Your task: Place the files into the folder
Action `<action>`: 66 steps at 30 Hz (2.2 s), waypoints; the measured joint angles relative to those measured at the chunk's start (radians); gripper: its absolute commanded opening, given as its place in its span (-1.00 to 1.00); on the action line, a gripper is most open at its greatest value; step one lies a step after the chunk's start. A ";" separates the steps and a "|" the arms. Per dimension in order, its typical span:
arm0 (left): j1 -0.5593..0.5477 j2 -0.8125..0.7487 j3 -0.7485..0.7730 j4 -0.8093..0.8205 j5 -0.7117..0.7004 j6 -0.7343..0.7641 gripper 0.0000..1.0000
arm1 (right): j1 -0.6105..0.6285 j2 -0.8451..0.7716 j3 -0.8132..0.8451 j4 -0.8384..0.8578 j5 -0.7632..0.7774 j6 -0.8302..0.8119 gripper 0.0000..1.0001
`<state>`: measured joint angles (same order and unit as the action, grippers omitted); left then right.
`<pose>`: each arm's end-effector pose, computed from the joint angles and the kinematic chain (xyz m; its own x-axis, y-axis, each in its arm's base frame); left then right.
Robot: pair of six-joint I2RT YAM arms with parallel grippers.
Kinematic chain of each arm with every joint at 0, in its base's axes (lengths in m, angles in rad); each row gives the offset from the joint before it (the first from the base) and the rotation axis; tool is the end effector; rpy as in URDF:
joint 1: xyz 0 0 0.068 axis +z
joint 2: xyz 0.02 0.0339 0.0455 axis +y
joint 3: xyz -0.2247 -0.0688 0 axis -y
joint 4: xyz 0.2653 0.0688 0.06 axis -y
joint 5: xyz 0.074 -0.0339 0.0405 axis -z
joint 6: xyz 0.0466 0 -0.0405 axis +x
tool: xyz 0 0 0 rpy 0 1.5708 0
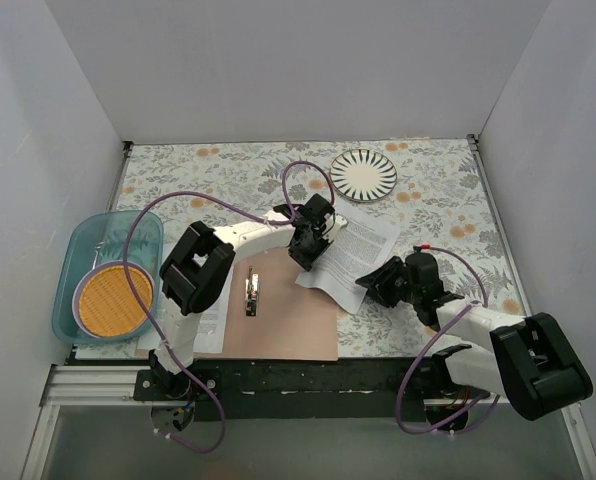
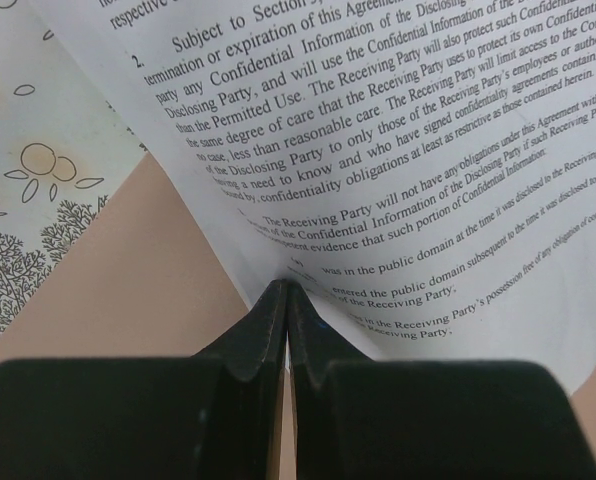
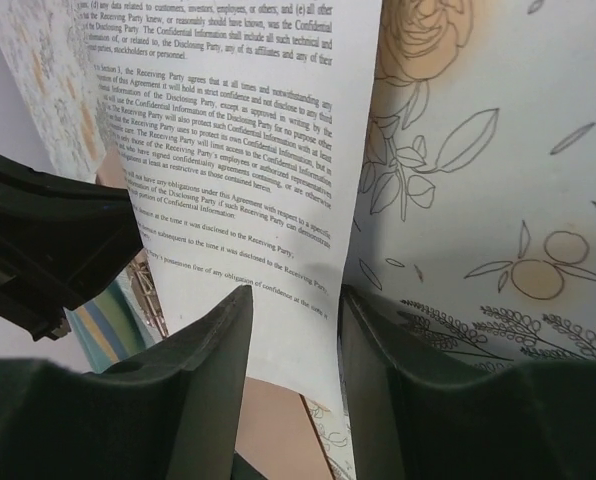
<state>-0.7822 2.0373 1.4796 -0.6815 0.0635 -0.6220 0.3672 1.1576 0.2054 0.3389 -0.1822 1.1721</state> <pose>0.2938 -0.2961 0.1108 -0.9635 0.1376 -0.2296 0.1928 0.9518 -0.2385 0.2121 0.0906 0.0690 -0.6614 0.7167 -0.2214 0.3043 0.5261 0.7941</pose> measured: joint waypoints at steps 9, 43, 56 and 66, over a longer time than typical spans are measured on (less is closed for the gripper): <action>0.000 0.004 0.008 -0.018 0.000 -0.002 -1.00 | 0.026 0.096 0.098 -0.022 0.004 -0.109 -0.07; 0.389 -0.382 -0.186 -0.207 -0.038 0.150 -1.00 | 0.062 0.036 0.173 -0.142 -0.052 -0.270 -0.97; 0.406 -0.448 -0.480 -0.179 0.164 0.298 -1.00 | 0.106 0.036 0.231 -0.187 -0.084 -0.290 -0.97; 0.405 -0.484 -0.606 -0.087 0.265 0.342 -1.00 | 0.118 0.063 0.230 -0.187 -0.156 -0.288 -0.97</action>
<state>-0.3771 1.5536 0.8738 -0.7689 0.3283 -0.2798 0.4850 1.2205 0.4358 0.1520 -0.3378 0.8845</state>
